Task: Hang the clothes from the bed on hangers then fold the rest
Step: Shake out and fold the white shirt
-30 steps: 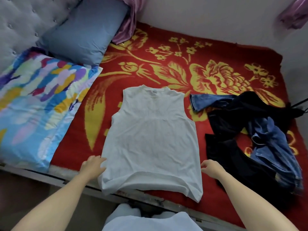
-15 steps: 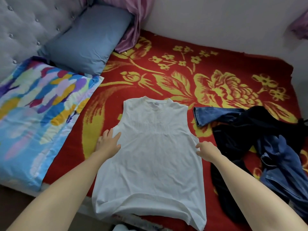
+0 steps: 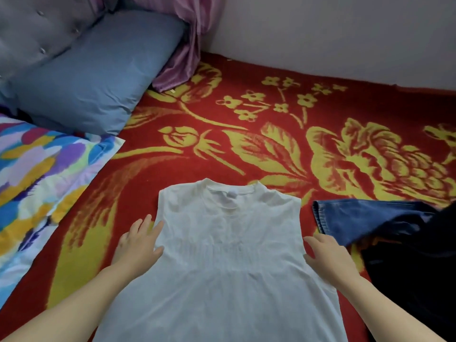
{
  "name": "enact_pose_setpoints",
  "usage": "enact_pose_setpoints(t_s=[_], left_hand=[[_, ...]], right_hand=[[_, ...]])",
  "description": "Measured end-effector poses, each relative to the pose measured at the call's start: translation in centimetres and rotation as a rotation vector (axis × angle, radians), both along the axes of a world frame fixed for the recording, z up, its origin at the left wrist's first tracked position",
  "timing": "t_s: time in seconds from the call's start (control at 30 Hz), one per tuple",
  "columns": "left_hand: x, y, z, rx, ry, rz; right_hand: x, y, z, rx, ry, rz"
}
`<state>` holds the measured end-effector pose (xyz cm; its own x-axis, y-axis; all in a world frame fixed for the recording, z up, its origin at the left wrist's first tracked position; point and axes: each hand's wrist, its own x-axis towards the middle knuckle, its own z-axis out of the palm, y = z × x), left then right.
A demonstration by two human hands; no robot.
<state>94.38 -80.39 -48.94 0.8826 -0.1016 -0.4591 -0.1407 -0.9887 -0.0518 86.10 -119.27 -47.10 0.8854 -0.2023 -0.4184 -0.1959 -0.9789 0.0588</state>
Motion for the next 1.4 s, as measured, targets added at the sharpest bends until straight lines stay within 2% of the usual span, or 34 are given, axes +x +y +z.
enact_pose_setpoints(t_s=[0.23,0.43,0.53,0.63,0.77,0.9,1.0,1.07,1.17,1.3,1.4], left_hand=[[7.6,-1.5,-5.3,-0.114,-0.109,0.074],[11.4,-2.5,-8.2,-0.177,-0.156,0.046],[14.0,-2.7,-8.3,-0.204,-0.192,0.102],[15.5,-2.5,-8.9,-0.242,-0.128,0.157],[15.7,-2.0,-9.2,-0.327,-0.233,0.195],[14.8,-2.3,-8.2,-0.343,-0.351,0.164],[13.5,-2.1,-6.4,-0.480,-0.419,0.106],[12.4,-1.3,-4.9,-0.558,-0.434,0.122],[10.3,0.4,-3.5,-0.636,-0.424,0.145],[4.0,3.0,-1.7,-0.696,-0.360,0.155],[-3.6,5.5,-2.3,-0.620,-0.334,-0.023]], right_hand=[[6.0,-1.1,-5.6,0.037,-0.107,-0.043],[10.7,-1.4,-8.0,0.053,-0.152,-0.027],[13.1,-1.7,-8.5,0.084,-0.119,-0.057],[13.6,-1.9,-9.9,0.075,-0.081,-0.079],[13.0,-2.0,-10.5,-0.037,-0.253,-0.098],[12.5,-2.4,-9.4,0.019,-0.437,-0.088],[11.2,-3.4,-7.9,0.133,-0.507,-0.085],[9.9,-4.1,-6.6,0.216,-0.525,-0.102],[7.0,-4.4,-5.2,0.229,-0.528,-0.095],[0.5,-3.0,-2.8,0.273,-0.624,0.091],[-6.0,-1.6,-2.9,0.184,-0.636,0.296]])
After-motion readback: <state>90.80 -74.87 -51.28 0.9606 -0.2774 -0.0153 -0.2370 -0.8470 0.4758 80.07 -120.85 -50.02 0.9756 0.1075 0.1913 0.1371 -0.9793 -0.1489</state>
